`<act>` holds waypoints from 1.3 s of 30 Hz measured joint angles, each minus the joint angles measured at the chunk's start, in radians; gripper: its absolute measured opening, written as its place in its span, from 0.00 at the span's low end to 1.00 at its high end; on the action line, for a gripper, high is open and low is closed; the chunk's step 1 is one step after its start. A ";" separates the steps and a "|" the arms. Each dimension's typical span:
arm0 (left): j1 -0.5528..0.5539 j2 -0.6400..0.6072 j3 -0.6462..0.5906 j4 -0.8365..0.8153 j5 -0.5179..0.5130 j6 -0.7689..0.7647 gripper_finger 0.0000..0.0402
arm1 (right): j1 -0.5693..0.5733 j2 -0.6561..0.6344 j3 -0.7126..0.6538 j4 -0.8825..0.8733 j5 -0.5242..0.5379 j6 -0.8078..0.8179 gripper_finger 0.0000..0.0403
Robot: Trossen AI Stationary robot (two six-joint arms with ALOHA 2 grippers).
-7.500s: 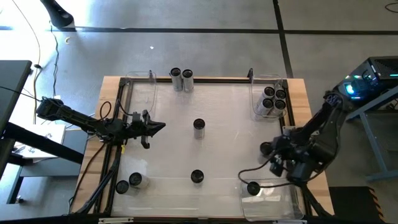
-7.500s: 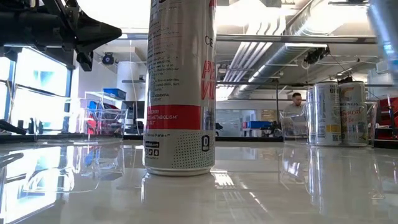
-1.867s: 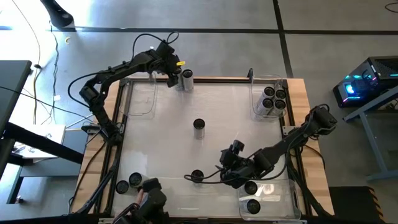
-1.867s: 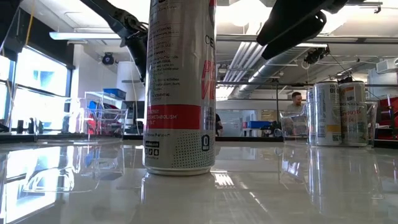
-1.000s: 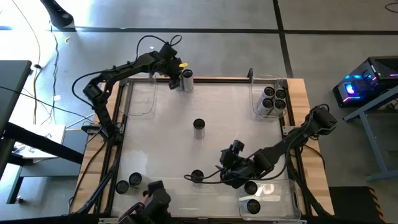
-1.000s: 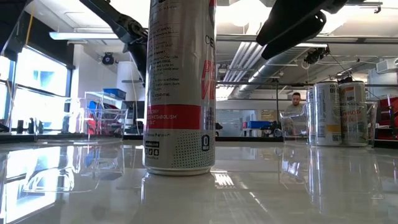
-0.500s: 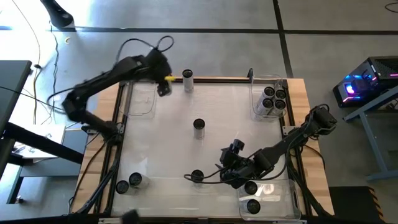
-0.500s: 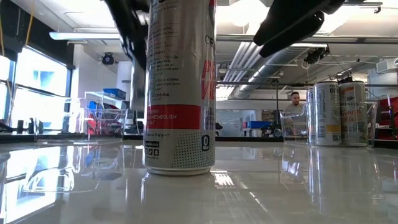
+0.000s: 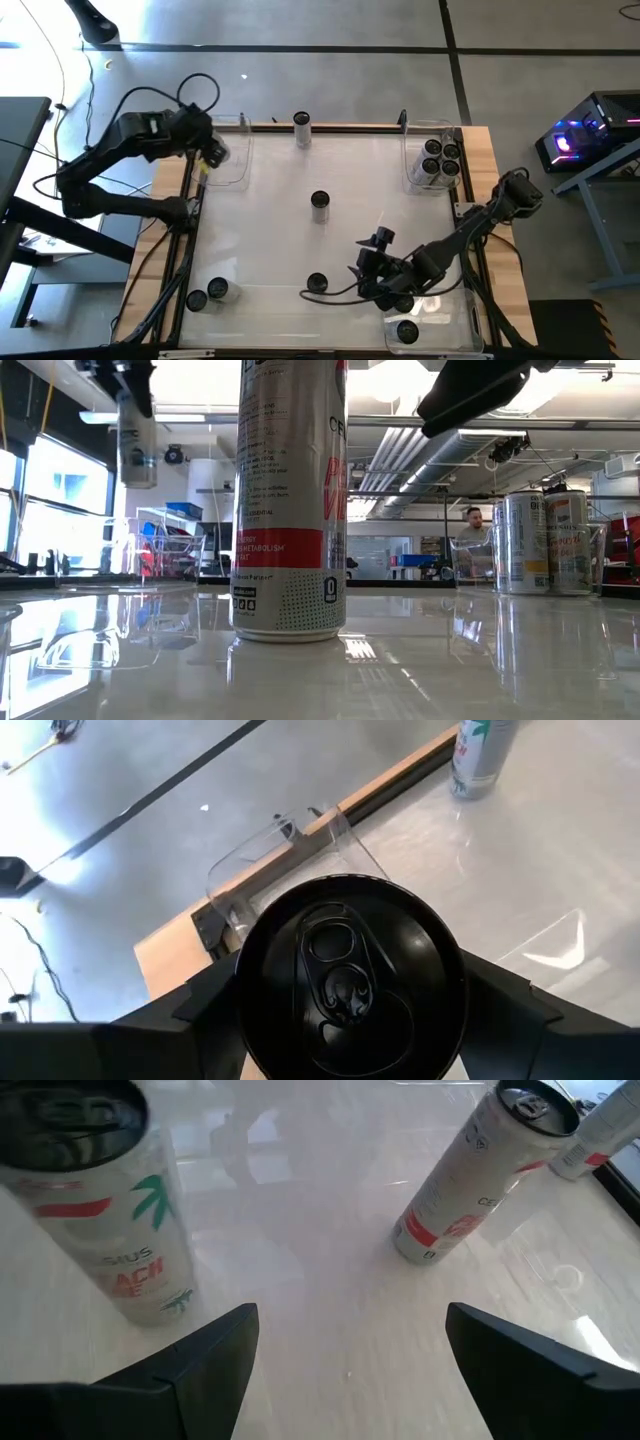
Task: Sort soda cans
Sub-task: Put the blue soda can into the bottom right transparent bin
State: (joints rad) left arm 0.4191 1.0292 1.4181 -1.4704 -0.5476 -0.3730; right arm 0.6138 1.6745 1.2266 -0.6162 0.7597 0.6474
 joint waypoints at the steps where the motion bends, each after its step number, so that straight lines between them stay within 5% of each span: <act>1: 0.000 -0.008 0.000 -0.001 0.001 -0.009 0.64 | 0.003 0.000 0.000 0.000 0.000 -0.001 0.79; 9: -0.090 -0.015 0.000 0.012 0.066 -0.047 0.64 | 0.041 -0.004 0.000 -0.034 0.109 -0.001 0.79; 16: -0.360 0.076 0.000 0.240 0.150 -0.078 0.64 | 0.140 -0.127 0.011 -0.109 0.234 0.030 0.79; 26: -0.631 0.473 0.103 0.537 0.218 0.030 0.64 | 0.334 -0.309 0.011 -0.108 0.377 0.026 0.79; 31: -0.685 0.698 0.316 0.543 0.239 0.163 0.64 | 0.379 -0.334 0.011 -0.108 0.461 0.026 0.79; 39: -0.691 0.962 0.499 0.553 0.279 0.296 0.64 | 0.375 -0.325 0.010 -0.134 0.418 0.072 0.79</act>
State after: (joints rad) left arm -0.2716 1.9914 1.9169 -0.9176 -0.2682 -0.0769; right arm 0.9886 1.3495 1.2370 -0.7503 1.1774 0.7194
